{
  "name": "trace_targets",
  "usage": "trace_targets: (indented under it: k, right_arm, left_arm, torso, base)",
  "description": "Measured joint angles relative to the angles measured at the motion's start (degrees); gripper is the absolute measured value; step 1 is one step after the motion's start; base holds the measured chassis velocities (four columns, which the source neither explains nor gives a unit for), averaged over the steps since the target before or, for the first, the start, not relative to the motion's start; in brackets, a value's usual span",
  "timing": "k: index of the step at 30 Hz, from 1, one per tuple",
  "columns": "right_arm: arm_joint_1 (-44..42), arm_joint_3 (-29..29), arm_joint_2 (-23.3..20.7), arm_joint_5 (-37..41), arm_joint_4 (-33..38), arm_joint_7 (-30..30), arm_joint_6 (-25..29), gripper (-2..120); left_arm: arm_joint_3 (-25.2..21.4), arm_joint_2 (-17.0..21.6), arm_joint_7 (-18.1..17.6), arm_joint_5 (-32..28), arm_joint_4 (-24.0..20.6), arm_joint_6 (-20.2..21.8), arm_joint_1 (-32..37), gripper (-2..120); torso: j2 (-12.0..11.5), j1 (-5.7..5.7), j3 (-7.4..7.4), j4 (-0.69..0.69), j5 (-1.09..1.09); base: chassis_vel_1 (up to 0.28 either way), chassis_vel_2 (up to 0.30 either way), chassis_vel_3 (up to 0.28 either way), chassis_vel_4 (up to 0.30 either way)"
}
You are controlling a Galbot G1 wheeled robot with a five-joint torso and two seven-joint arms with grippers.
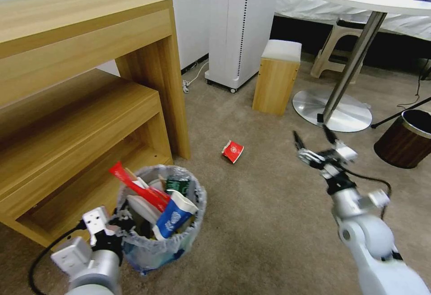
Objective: Pick up the trash bin and place the garbage on the floor into it.
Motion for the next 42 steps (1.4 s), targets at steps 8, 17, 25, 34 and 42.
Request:
trace_targets:
  k: [8, 17, 25, 34, 42]
  right_arm:
    - [-3.6, 7.0, 5.2, -0.7, 4.3, 0.9, 2.2, 100]
    - [-5.4, 10.1, 8.4, -2.9, 5.7, 1.1, 3.8, 100]
    - [-6.0, 10.1, 9.4, -3.0, 6.3, 0.0, 4.5, 100]
    - [-5.2, 9.5, 9.8, -2.9, 6.5, -0.3, 4.9, 100]
    - [-3.2, 8.8, 9.6, -3.2, 4.8, -0.9, 5.0, 100]
  left_arm:
    - [4.2, 1.2, 1.9, 3.7, 0.9, -1.5, 0.2, 3]
    - [3.3, 1.4, 2.2, 4.8, -1.1, -2.7, 2.0, 3]
    - [-0.4, 1.3, 2.0, 2.5, -1.7, -2.6, 2.3, 3]
    - [-2.8, 0.1, 0.3, -2.7, -1.7, -2.3, 2.4, 3]
    - [-5.6, -1.1, -1.3, -9.6, -1.7, -2.1, 2.8, 3]
  torso:
    - [0.0, 0.00, 0.00, 0.00, 0.00]
    - [0.0, 0.00, 0.01, 0.00, 0.01]
    - [0.0, 0.00, 0.01, 0.00, 0.00]
    - [0.0, 0.00, 0.01, 0.00, 0.00]
    - [0.0, 0.01, 0.02, 0.01, 0.00]
  base:
    - [0.000, 0.000, 0.000, 0.000]
    - [0.000, 0.000, 0.000, 0.000]
    - [0.000, 0.000, 0.000, 0.000]
    - [-0.004, 0.005, 0.005, -0.006]
    - [-0.073, 0.098, 0.087, -0.083]
